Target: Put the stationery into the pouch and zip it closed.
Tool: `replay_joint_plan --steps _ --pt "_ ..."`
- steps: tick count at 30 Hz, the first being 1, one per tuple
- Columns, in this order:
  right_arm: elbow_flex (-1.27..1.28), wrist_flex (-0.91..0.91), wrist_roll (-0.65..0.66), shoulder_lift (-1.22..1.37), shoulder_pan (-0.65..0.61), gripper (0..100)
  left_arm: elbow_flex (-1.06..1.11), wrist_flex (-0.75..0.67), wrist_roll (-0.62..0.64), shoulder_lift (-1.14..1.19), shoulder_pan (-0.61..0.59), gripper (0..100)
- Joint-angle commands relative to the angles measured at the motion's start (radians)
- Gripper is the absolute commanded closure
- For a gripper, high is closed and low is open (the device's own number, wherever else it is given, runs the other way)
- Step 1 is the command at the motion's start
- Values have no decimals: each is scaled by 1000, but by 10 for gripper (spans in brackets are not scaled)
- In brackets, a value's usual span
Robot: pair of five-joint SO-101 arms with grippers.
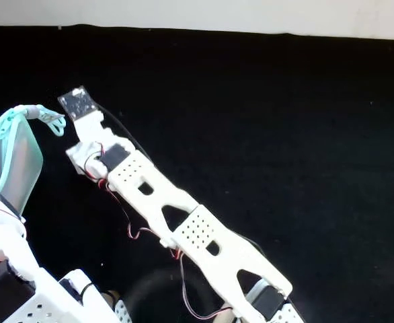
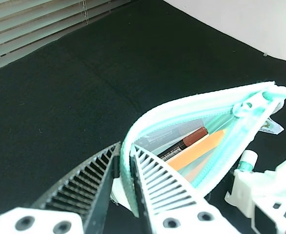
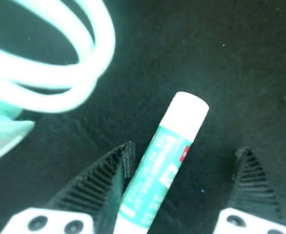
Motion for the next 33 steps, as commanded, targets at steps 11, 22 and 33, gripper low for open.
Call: replay_joint_plan --steps 11,22,33 --pt "-39 33 -8 13 15 685 -4 -25 -2 -8 -5 993" --pt "-41 62 -6 12 25 976 -4 -21 -2 -8 -5 993" --pt "-96 298 74 5 18 993 -4 -20 -2 -8 -5 993"
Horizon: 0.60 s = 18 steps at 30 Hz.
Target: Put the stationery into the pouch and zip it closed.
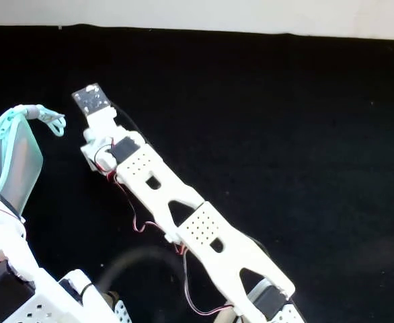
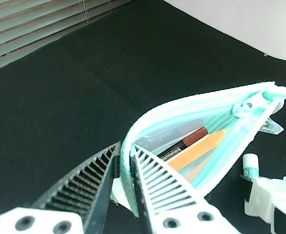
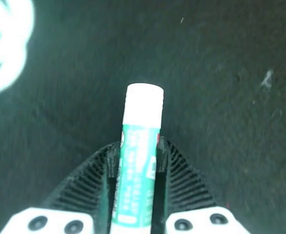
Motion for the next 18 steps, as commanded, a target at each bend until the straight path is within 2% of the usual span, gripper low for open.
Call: replay_joint_plan --steps 1,18 --pt "-67 165 31 -13 -12 993 -4 -20 -2 -10 -5 993" --pt "-140 662 38 -19 -5 993 -4 -17 -2 -10 -5 993"
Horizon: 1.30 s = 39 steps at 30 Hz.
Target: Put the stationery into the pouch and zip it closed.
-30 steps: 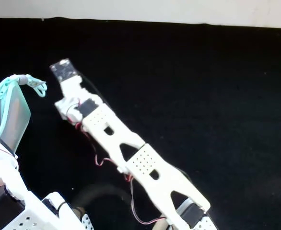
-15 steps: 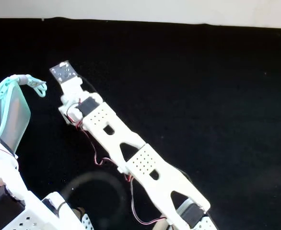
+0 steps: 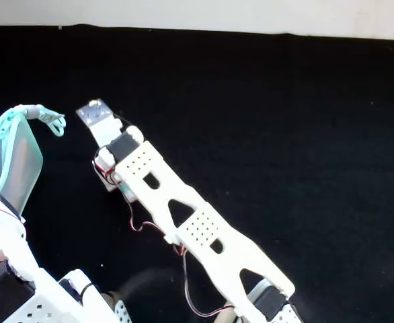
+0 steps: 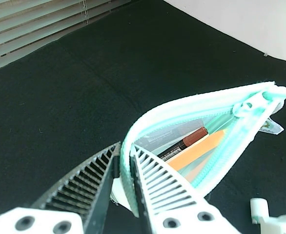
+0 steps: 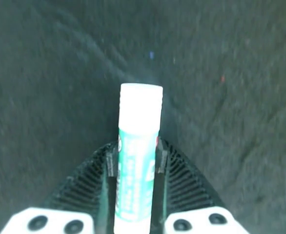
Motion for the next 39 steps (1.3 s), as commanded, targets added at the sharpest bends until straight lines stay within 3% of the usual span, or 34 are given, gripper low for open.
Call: replay_joint_plan --steps 1,7,16,26,39 --pt "-2 93 14 -10 2 993 -4 -17 -2 -10 -5 993" --pt "-30 91 14 -27 68 993 -4 -17 -2 -10 8 993" --pt "-180 91 6 -153 216 993 -12 -17 2 -12 194 993" --pt "-183 88 -17 -381 355 993 -87 -15 57 -10 371 993" --pt "-185 90 -37 -694 444 993 -94 21 58 -2 587 993"
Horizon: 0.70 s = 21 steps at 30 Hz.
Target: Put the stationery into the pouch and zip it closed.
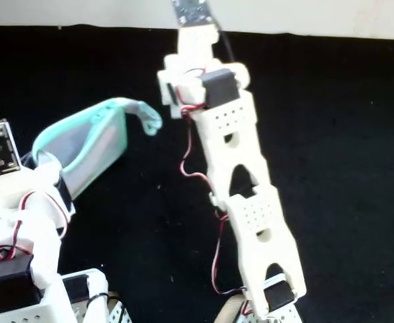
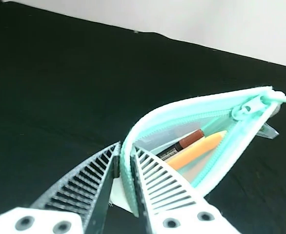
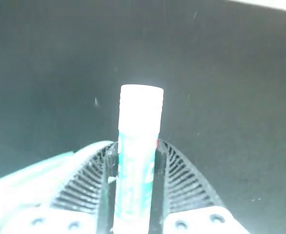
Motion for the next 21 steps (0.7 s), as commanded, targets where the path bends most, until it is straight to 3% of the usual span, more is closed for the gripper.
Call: replay_joint_plan --steps 1,9,15,21 --pt "-107 7 -32 -162 53 993 -51 -3 9 -4 50 993" --pt "-107 5 -35 -397 116 993 -48 -5 40 -1 213 993" --pt "-107 5 -34 -558 111 993 -56 -8 44 -1 245 993" --pt "-105 7 -34 -630 62 993 -119 14 89 -1 360 993"
